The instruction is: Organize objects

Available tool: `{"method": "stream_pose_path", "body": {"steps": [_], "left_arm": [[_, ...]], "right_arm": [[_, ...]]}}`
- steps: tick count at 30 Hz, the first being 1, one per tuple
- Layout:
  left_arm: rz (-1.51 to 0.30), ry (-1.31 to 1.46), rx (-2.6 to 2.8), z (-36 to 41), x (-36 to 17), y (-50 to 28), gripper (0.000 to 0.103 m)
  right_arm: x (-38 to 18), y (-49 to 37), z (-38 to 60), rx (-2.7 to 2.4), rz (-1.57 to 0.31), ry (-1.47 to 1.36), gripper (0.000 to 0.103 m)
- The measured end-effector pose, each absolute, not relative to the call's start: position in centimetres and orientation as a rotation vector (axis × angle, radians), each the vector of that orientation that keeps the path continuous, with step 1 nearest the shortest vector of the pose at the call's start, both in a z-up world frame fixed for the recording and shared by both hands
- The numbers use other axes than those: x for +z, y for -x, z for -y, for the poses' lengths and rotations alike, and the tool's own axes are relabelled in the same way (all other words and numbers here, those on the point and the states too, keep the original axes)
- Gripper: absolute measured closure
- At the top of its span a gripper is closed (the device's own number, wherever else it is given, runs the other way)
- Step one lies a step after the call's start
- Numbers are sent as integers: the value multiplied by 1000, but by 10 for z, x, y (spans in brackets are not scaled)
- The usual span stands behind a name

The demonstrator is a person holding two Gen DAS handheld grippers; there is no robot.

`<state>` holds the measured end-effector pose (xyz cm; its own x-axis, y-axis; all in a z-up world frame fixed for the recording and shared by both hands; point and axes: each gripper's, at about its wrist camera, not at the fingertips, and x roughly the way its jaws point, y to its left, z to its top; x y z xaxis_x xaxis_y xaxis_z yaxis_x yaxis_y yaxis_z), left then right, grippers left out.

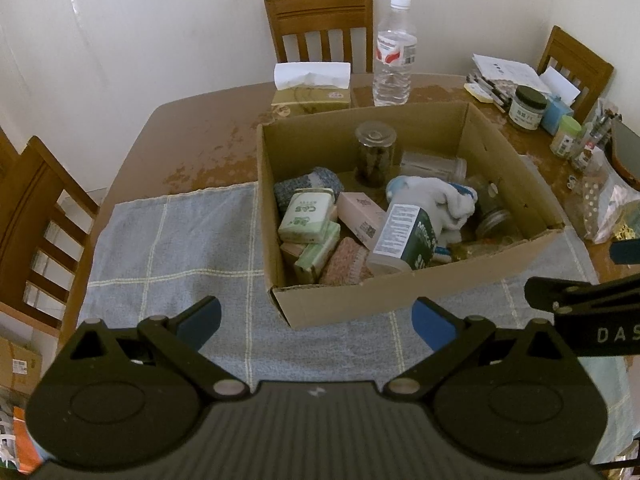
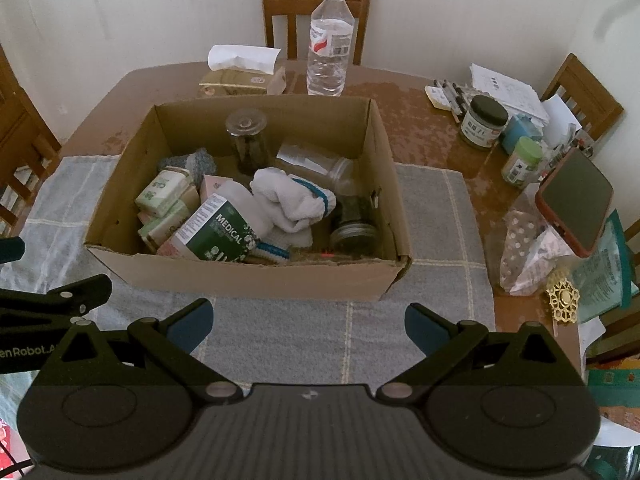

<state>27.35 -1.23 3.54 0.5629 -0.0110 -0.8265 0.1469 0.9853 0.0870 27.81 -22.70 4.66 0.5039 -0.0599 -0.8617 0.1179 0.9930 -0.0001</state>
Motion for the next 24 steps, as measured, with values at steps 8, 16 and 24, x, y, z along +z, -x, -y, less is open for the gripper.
{"method": "stream_pose_path", "body": {"steps": [8, 16, 24], "left_arm": [[-968, -150, -89, 14, 38, -274, 2], [-972, -149, -88, 14, 39, -275, 2], [-976, -145, -78, 15, 39, -273, 2]], "right_arm": [[48, -277, 230, -107, -1032, -64, 0], [49, -277, 232, -105, -1032, -64, 0], [50, -277, 232, -106, -1032, -65, 0]]}}
